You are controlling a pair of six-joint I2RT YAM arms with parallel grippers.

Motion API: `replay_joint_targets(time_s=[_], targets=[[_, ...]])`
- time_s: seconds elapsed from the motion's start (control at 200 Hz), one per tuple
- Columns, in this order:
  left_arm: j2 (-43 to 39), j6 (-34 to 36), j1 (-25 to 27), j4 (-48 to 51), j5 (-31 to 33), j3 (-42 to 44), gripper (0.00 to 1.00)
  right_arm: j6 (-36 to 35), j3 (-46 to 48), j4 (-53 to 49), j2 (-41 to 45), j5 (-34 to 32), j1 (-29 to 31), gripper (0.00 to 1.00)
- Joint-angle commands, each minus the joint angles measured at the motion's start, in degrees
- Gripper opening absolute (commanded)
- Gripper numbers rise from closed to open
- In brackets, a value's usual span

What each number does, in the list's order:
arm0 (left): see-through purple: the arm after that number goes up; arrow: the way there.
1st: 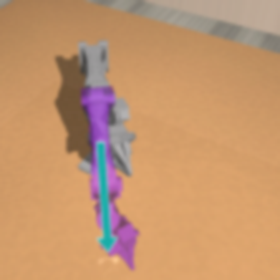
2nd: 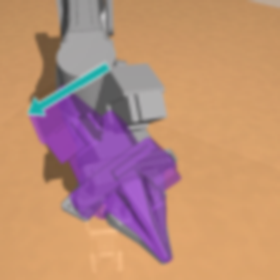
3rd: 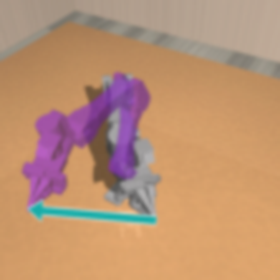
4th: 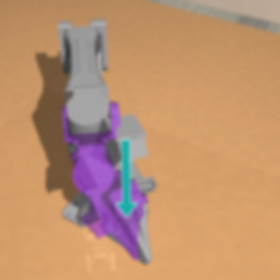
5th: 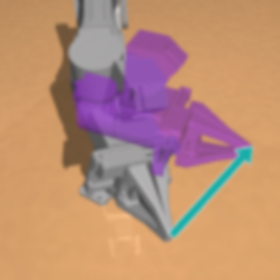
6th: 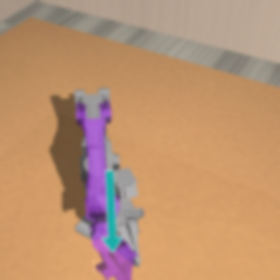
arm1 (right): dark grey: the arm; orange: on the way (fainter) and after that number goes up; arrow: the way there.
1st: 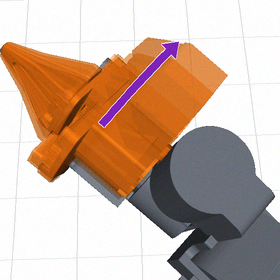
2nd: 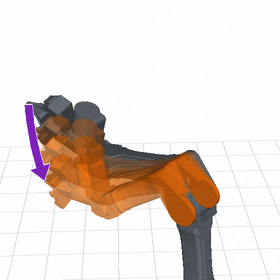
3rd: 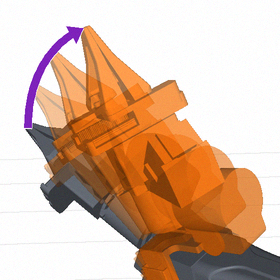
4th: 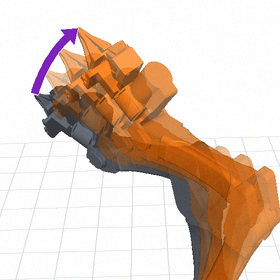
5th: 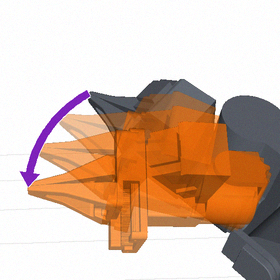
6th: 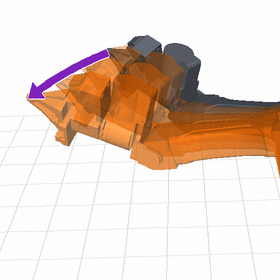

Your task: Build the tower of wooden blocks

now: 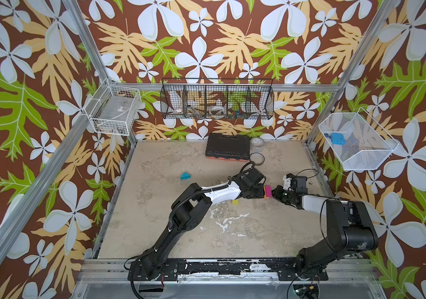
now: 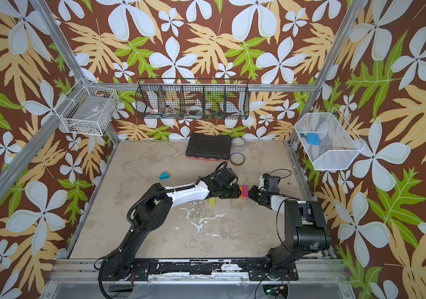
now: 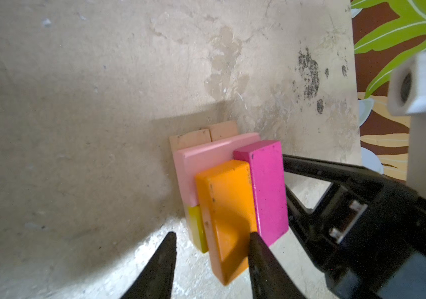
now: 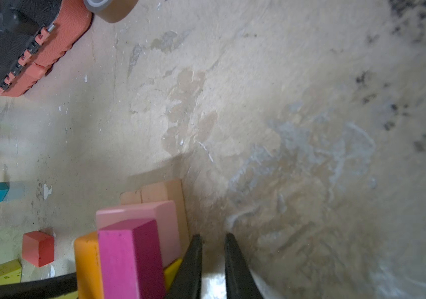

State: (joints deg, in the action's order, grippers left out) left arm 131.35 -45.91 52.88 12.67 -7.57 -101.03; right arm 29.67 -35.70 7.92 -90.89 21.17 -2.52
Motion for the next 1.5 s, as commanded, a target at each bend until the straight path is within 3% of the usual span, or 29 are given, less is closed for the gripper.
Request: replay_joint_targets(time_s=[0.0,1.017,1.287,1.497], targets=[[0.3,1.1,-0.2,-1.4,-0.6,-0.7,0.47,-0.5,-0.1,-3.3,-0.5,-0.3,0.4,0.19],[-0.4,0.8,-0.2,-4.2,-2.7,0.8,0.44,-0.5,-1.4,-3.8,-2.4,-0.9,1.1,0.18],[-2.9,0.0,-0.2,-5.5,-1.2,3.9,0.43,0.0,-1.6,-5.4,-1.9,-4.3,1.2,0.26],[-4.3,0.7,-0.2,-5.4,-0.4,4.1,0.51,0.4,-1.6,-6.7,0.6,-7.0,1.0,0.30]])
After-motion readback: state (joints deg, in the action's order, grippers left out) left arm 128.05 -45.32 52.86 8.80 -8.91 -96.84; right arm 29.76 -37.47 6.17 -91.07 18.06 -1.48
